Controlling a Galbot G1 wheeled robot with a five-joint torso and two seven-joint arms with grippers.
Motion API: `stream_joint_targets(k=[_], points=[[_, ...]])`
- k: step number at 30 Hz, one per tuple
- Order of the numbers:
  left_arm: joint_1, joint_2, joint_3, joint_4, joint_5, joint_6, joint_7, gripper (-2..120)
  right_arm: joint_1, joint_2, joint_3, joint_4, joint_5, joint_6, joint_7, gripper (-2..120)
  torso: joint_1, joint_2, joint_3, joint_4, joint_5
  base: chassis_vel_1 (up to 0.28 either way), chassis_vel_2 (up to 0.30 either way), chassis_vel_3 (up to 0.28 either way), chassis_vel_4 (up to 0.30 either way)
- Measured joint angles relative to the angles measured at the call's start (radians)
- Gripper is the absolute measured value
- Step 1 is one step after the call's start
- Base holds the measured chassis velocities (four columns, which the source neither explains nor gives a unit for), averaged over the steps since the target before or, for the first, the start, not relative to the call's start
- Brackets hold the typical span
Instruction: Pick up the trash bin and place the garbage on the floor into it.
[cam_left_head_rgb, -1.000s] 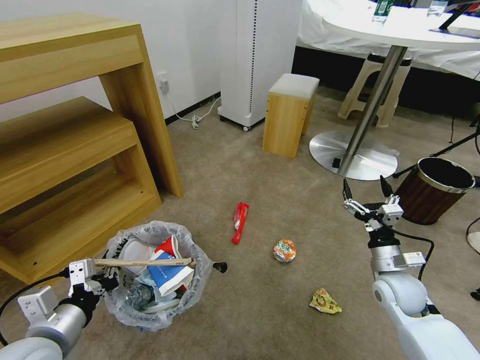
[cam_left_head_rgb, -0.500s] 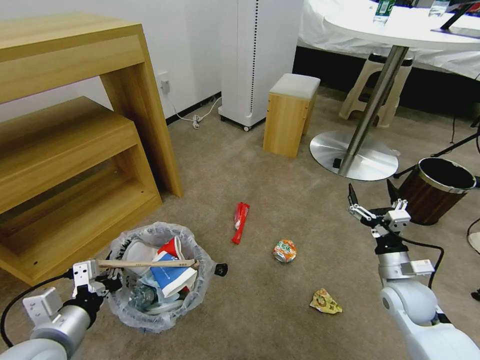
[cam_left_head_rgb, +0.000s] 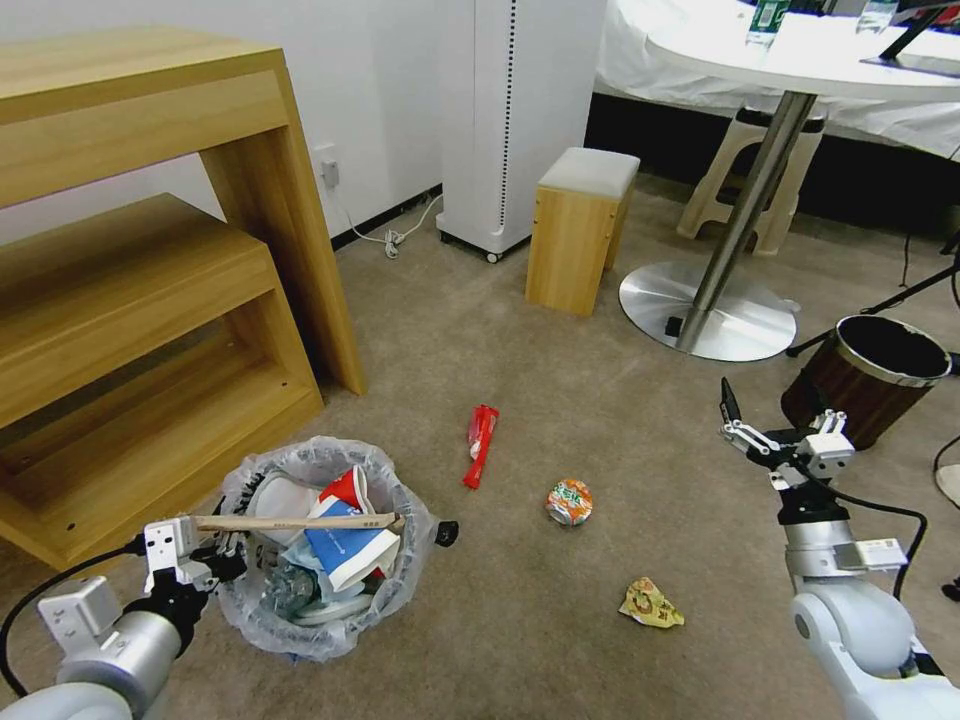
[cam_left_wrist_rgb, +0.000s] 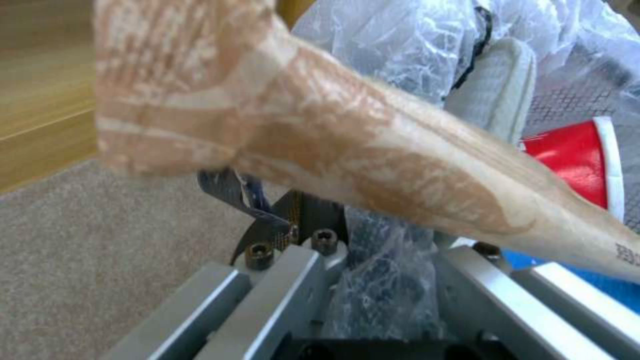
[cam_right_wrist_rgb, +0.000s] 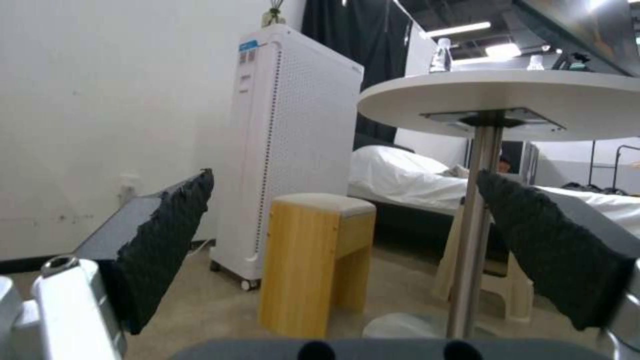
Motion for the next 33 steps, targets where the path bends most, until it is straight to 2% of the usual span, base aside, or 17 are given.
stream_joint_targets(k=[11,15,17,18,20,22,25,33], points=[[0.004,-0.005,0.0,-0.001,0.003,-0.003,0.003,1,-0.006,-0.01,-0.03,-0.006,0.021,0.006,-0.002,100,0.0,0.0,0.0,0.0001,-0.0001,-0.05,0.054,0.052,-0.05],[0.006,-0.01,0.008,0.001,0.011,-0.006,0.005,1,-0.026,-0.042,-0.062,-0.022,0.048,-0.013,-0.013,100,0.0,0.0,0.0,0.0002,-0.0002,-0.014,0.007,0.008,-0.014],[0.004,-0.011,0.011,0.006,0.013,-0.006,0.006,1,-0.058,-0.081,-0.092,-0.034,0.07,-0.073,-0.005,100,0.0,0.0,0.0,0.0002,0.0002,0.0,0.0,0.0,0.0],[0.004,-0.011,0.011,0.006,0.013,-0.006,0.006,1,-0.058,-0.081,-0.092,-0.034,0.07,-0.073,-0.005,100,0.0,0.0,0.0,0.0002,0.0002,0.0,0.0,0.0,0.0],[-0.001,-0.01,0.012,0.012,0.014,-0.009,0.007,1,-0.106,-0.142,-0.12,-0.05,0.085,-0.156,0.013,100,0.0,0.0,0.0,0.0,0.0001,0.0,0.0,0.0,0.0],[-0.003,-0.01,0.013,0.013,0.014,-0.01,0.007,1,-0.115,-0.155,-0.125,-0.055,0.087,-0.169,0.017,100,0.0,0.0,0.0,0.0,0.0002,0.0,0.0,0.0,0.0],[-0.019,-0.014,0.023,0.031,0.018,-0.015,0.01,1,-0.182,-0.229,-0.139,-0.068,0.089,-0.225,0.017,100,0.0,0.0,0.0,-0.0001,0.0,0.0,0.0,0.0,0.0],[-0.033,-0.022,0.043,0.055,0.033,-0.024,0.018,1,-0.294,-0.274,-0.157,-0.025,0.084,-0.309,0.063,100,0.0,0.0,0.0,-0.0001,0.0001,0.0,0.0,0.0,0.0]])
